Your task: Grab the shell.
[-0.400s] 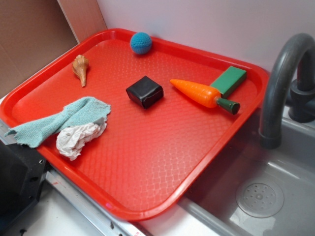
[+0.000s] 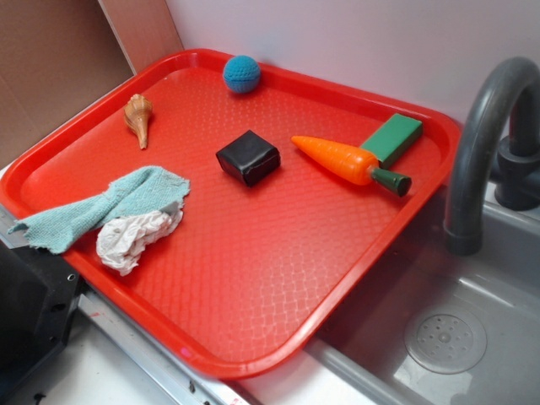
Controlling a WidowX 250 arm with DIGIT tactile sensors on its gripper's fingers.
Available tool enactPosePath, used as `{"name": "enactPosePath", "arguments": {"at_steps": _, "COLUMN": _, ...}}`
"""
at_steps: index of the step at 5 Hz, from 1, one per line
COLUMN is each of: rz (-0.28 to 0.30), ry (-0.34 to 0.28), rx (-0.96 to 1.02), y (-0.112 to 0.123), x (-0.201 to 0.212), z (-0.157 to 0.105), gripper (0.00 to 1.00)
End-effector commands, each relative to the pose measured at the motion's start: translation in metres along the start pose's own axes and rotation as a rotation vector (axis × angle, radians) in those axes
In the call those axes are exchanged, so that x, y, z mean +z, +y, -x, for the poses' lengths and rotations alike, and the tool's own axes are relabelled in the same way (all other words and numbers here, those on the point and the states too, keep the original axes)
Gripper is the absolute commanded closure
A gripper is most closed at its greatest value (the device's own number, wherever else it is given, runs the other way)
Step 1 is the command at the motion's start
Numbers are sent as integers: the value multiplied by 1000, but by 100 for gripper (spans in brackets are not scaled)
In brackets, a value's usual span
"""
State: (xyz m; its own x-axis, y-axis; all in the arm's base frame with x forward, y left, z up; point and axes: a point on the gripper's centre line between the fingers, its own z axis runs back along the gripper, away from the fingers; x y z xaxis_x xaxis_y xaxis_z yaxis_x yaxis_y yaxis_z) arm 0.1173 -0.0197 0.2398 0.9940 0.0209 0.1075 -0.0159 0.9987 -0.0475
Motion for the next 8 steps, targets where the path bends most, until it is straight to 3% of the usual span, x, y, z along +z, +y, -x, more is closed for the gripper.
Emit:
{"name": "enactPosePath", "arguments": {"at_steps": 1, "rz": -96, "ry": -153, "rx": 485, "y": 36, "x": -31, "z": -29, "gripper": 0}}
{"name": "enactPosePath", "arguments": {"at_steps": 2, "rz": -212, "ry": -180, "rx": 718, "y": 53, "x": -60, "z": -31, "gripper": 0}}
{"name": "enactPosePath", "arguments": {"at_steps": 3, "rz": -360, "ry": -225, "rx": 871, "y": 92, "x": -97, "z": -51, "gripper": 0}}
{"name": "enactPosePath", "arguments": {"at_steps": 4, "rz": -432, "ry": -239, "rx": 898, "y": 113, "x": -117, "z": -64, "gripper": 0}}
{"name": "enactPosePath", "arguments": {"at_steps": 6, "rz": -505, "ry": -284, "rx": 903, "y": 129, "x": -145, "z": -75, "gripper": 0}}
{"name": "enactPosePath", "arguments": {"at_steps": 8, "rz": -508, "ry": -325, "rx": 925, "y": 154, "x": -180, "z": -92, "gripper": 0}}
